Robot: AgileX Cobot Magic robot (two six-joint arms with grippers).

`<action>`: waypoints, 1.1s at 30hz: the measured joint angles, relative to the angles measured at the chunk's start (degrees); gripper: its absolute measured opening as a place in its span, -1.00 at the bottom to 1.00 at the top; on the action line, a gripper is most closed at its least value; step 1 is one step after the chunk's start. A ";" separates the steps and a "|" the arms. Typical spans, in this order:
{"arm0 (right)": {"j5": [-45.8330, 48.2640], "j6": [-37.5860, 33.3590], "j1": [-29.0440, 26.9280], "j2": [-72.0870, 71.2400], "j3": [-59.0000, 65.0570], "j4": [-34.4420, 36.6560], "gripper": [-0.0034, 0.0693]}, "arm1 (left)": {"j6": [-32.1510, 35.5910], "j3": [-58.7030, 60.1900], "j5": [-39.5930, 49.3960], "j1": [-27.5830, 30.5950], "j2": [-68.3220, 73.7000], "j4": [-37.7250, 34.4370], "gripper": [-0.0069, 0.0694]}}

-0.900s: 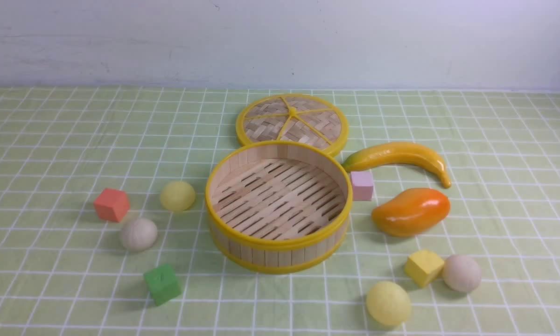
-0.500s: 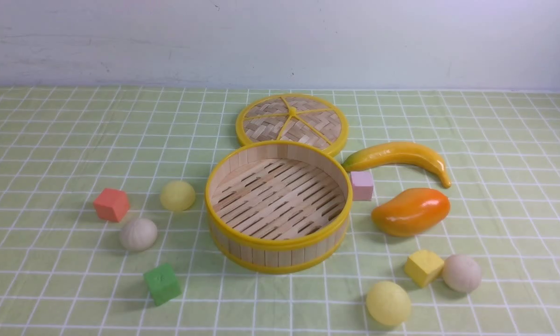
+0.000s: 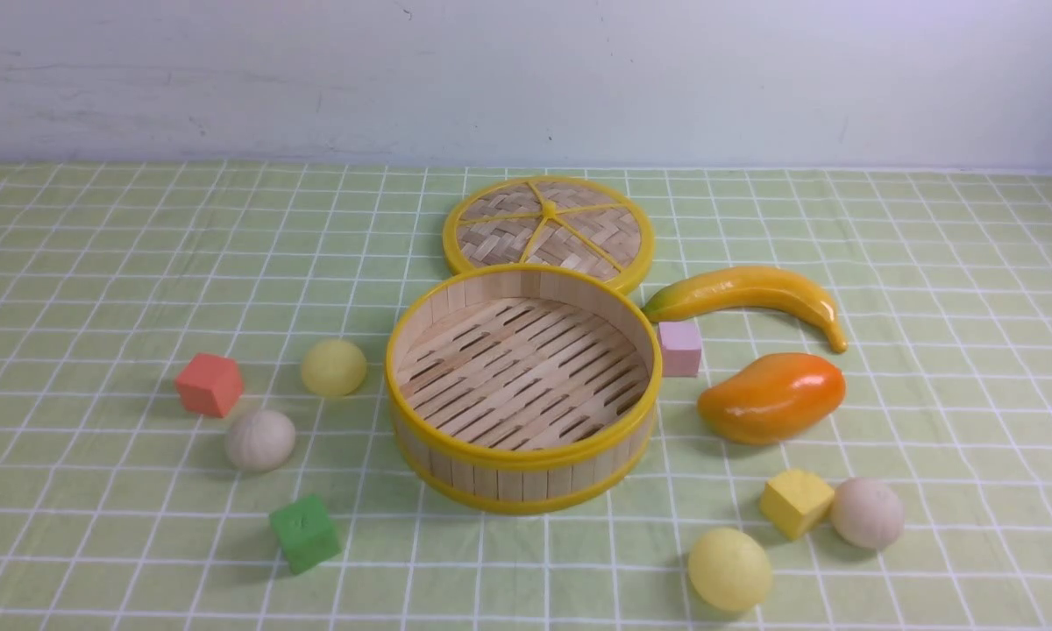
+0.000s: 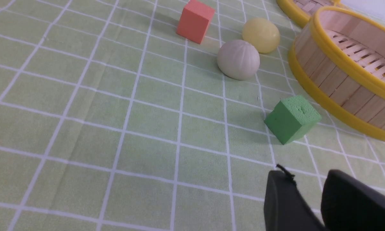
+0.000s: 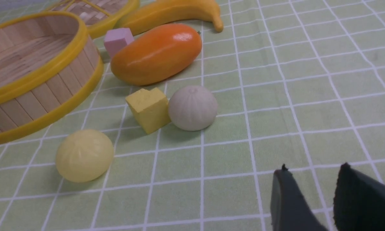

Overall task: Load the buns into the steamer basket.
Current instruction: Use the right arm to grab a steamed stuffed bun

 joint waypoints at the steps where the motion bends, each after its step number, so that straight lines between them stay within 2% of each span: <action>1: -1.06 0.00 0.00 0.00 0.18 -0.97 -0.28 | 0.00 0.00 0.00 0.00 0.00 0.00 -0.32; 5: -7.31 0.00 0.00 0.00 0.84 -1.83 -0.27 | 0.00 0.00 0.00 0.00 0.00 0.00 -0.31; 12: -24.82 0.00 0.00 0.00 0.84 -1.82 -0.26 | 0.00 0.00 0.00 0.00 0.00 0.00 -0.30; 16: -30.68 0.20 0.00 0.00 0.84 -1.83 -0.26 | 0.00 0.00 0.00 0.00 0.00 0.00 -0.29; 22: -46.36 1.10 0.00 0.00 0.40 -0.10 -0.25 | 0.00 0.00 0.00 0.00 0.00 0.00 -0.27; 24: -46.08 1.41 0.00 0.00 -2.99 2.92 -0.25 | 0.00 0.00 0.00 0.00 0.00 0.00 -0.26; 28: -34.88 2.30 0.00 2.39 -15.09 12.44 -0.25 | 0.00 0.00 0.00 0.00 0.00 0.00 -0.25; 29: -34.88 2.30 0.00 2.39 -15.86 12.44 -0.25 | 0.00 0.00 0.00 0.00 0.00 0.00 -0.25; 30: -28.76 1.32 0.00 6.14 -21.89 14.57 -0.25 | 0.00 0.00 0.00 0.00 0.00 0.00 -0.25; 31: -28.04 1.16 0.00 6.63 -23.37 14.73 -0.25 | 0.00 0.00 0.00 0.00 0.00 0.00 -0.25; 33: -19.44 -1.12 0.00 14.06 -32.72 15.36 -0.25 | 0.00 0.00 0.00 0.00 0.00 0.00 -0.25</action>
